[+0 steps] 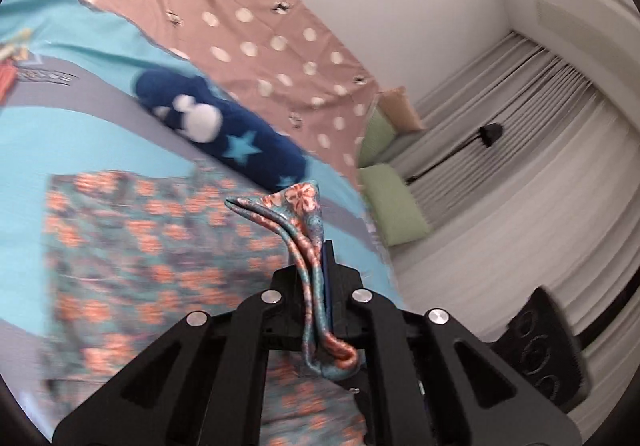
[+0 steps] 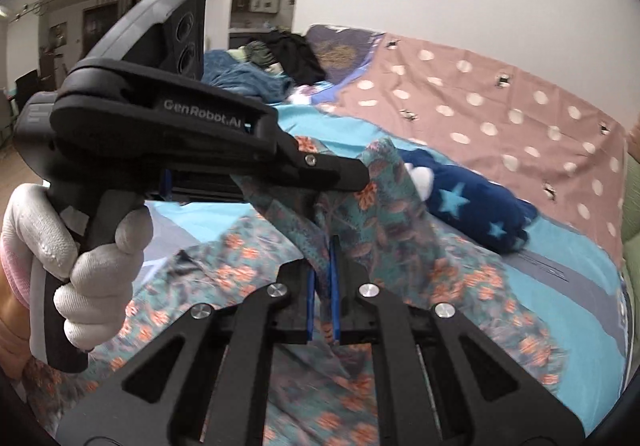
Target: Fold small clothes
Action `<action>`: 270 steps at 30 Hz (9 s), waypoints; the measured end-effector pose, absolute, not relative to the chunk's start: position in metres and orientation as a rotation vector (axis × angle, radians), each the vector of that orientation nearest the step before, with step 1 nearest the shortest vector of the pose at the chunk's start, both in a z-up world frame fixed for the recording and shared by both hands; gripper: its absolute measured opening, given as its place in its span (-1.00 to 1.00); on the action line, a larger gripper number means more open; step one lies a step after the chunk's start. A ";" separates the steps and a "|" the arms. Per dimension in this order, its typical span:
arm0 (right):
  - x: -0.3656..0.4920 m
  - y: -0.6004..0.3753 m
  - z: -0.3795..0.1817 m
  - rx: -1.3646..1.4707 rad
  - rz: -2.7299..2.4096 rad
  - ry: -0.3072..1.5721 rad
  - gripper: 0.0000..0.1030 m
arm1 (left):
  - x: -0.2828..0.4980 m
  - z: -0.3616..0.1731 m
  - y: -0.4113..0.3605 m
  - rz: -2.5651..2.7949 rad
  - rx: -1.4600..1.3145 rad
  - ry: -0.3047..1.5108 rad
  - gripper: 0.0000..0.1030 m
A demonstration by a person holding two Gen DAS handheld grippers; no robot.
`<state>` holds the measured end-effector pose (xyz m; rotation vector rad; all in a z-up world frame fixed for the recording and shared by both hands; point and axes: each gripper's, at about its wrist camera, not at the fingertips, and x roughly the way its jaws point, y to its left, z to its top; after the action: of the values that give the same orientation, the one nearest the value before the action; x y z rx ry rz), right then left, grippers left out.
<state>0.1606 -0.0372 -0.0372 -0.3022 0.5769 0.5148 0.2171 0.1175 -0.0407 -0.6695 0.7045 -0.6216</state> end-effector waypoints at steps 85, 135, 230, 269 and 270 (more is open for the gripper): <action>0.105 -0.333 -0.122 0.132 0.000 0.911 -0.07 | 0.183 -0.111 0.124 -0.134 -0.012 0.857 -0.08; -0.167 -0.343 -0.119 0.633 0.422 0.908 -0.91 | -0.096 -0.127 0.194 -0.568 -0.477 0.860 -0.92; 0.303 -0.403 -0.110 0.523 0.010 0.863 -0.24 | 0.372 -0.097 0.190 -0.198 -0.532 0.830 -0.52; 0.338 -0.392 -0.132 0.473 0.074 0.944 -0.76 | 0.399 -0.105 0.181 -0.260 -0.382 0.807 -0.93; 0.338 -0.394 -0.134 0.485 0.076 0.943 -0.77 | 0.401 -0.110 0.184 -0.235 -0.370 0.823 -0.93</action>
<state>0.3384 -0.3936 -0.1339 0.4854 0.9426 0.0755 0.4009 0.1838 -0.1100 -0.3696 0.8227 -0.2346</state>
